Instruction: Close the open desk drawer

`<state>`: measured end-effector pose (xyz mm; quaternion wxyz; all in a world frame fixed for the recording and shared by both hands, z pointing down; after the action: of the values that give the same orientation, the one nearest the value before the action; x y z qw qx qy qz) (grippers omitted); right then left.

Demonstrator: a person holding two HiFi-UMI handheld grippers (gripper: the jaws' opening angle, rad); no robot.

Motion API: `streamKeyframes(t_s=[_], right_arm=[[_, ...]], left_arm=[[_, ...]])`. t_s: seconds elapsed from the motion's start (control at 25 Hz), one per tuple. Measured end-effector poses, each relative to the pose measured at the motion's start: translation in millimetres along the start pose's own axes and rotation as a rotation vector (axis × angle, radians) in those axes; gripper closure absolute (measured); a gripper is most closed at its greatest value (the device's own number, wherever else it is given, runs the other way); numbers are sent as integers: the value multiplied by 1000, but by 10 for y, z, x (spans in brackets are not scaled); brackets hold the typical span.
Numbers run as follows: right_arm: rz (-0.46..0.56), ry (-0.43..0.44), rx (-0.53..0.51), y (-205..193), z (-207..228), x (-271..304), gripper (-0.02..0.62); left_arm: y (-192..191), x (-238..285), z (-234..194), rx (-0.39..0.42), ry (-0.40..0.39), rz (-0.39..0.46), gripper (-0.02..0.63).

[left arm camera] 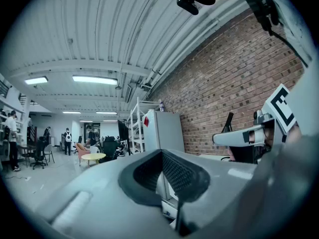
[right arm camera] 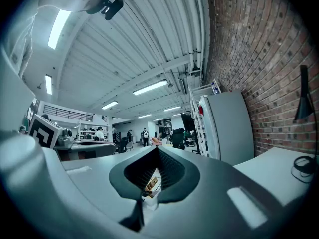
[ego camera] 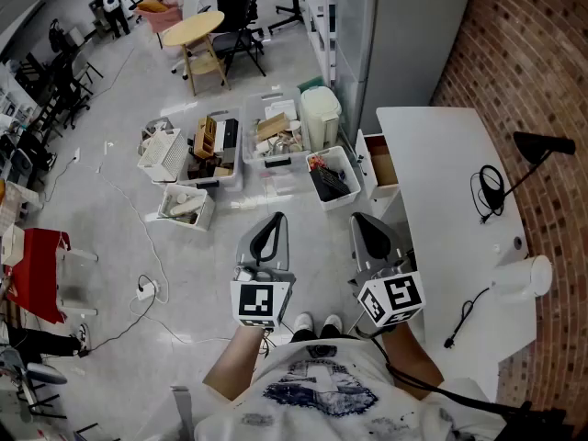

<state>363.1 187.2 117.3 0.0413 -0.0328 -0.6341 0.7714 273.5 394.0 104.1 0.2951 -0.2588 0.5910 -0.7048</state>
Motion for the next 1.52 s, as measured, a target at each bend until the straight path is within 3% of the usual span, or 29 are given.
streamKeyframes(t_s=[1.0,1.52], right_arm=[[2,61,45,-27,271,-80,572],[-15,71,42,-90,439,545,572]], left_arm=[[30,-33,213,4,66,-16,606],[-122,453,-160,-7,75,-10,606]])
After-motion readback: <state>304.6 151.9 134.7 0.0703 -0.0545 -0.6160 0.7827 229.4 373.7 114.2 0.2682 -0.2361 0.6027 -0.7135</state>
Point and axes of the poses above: the fingertips, and each gripper's own axes: x forward along the fingers, z to its right, y out of its top, the point moved 10 cm from there along -x, backward along the fingers, and after that the axes turned 2 degrees about x, right-handed, at the moved point
